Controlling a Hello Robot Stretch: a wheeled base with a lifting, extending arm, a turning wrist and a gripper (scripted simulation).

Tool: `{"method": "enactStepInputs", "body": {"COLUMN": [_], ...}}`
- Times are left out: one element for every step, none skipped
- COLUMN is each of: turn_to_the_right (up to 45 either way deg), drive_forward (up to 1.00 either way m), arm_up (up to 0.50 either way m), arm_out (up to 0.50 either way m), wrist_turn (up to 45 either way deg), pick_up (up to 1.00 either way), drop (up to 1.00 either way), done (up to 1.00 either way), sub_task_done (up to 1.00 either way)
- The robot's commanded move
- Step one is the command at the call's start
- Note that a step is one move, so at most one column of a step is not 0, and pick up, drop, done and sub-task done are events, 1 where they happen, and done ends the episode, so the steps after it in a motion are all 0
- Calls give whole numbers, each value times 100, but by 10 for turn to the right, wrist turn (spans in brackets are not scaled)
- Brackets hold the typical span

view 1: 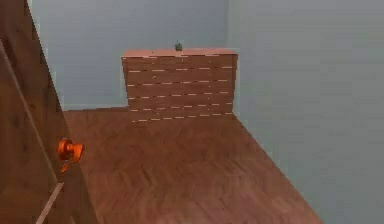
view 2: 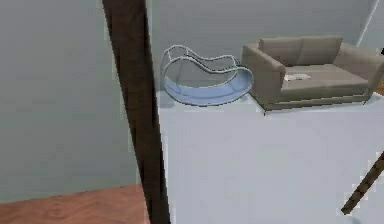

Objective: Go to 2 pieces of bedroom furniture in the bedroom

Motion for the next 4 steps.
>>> {"method": "enactStepInputs", "body": {"turn_to_the_right": [30,0,90,0], "drive_forward": [0,100,0,10], "arm_up": [0,0,0,0], "arm_out": [0,0,0,0], "wrist_turn": [0,0,0,0], "pick_up": [0,0,0,0], "drop": [0,0,0,0], "done": [0,0,0,0], "sub_task_done": [0,0,0,0]}}
